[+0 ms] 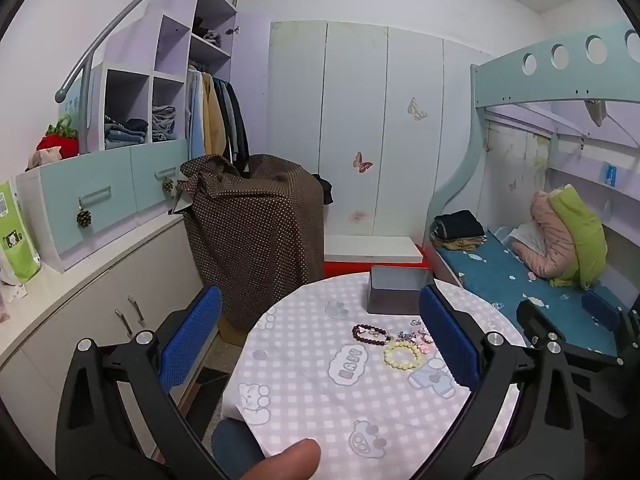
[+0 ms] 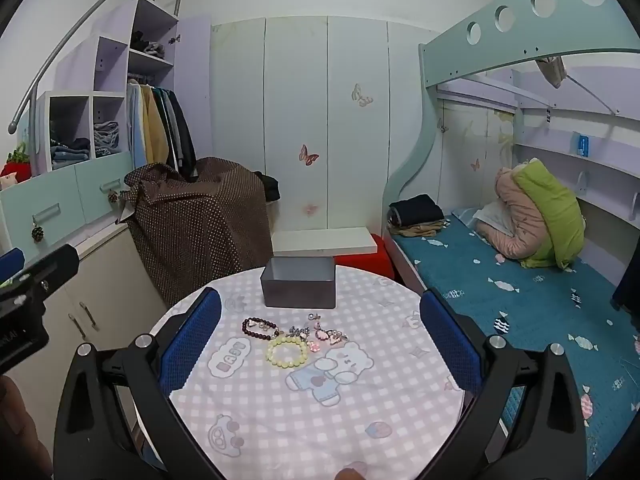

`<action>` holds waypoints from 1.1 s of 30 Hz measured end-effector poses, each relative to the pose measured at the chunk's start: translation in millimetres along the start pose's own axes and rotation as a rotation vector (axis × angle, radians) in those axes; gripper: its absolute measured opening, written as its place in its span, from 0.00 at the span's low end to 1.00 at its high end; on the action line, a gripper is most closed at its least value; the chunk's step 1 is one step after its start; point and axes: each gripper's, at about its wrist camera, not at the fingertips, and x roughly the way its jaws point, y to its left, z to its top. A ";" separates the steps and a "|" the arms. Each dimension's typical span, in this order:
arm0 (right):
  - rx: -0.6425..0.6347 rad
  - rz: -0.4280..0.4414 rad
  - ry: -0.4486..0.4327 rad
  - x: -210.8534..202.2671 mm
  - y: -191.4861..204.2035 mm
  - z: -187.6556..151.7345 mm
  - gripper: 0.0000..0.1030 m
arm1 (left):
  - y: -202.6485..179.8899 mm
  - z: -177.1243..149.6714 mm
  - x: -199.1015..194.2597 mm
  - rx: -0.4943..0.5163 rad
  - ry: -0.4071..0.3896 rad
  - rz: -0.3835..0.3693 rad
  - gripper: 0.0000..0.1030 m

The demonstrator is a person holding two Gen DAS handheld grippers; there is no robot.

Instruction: Organize jewelry

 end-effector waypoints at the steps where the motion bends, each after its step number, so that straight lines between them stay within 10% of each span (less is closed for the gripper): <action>1: 0.000 0.000 -0.001 -0.2 0.1 0.1 0.93 | -0.2 0.0 0.1 0.002 0.002 0.002 0.95; 33: 0.008 0.007 0.005 -8.7 -2.6 9.7 0.93 | 0.9 -2.6 1.3 -0.007 -0.007 0.001 0.95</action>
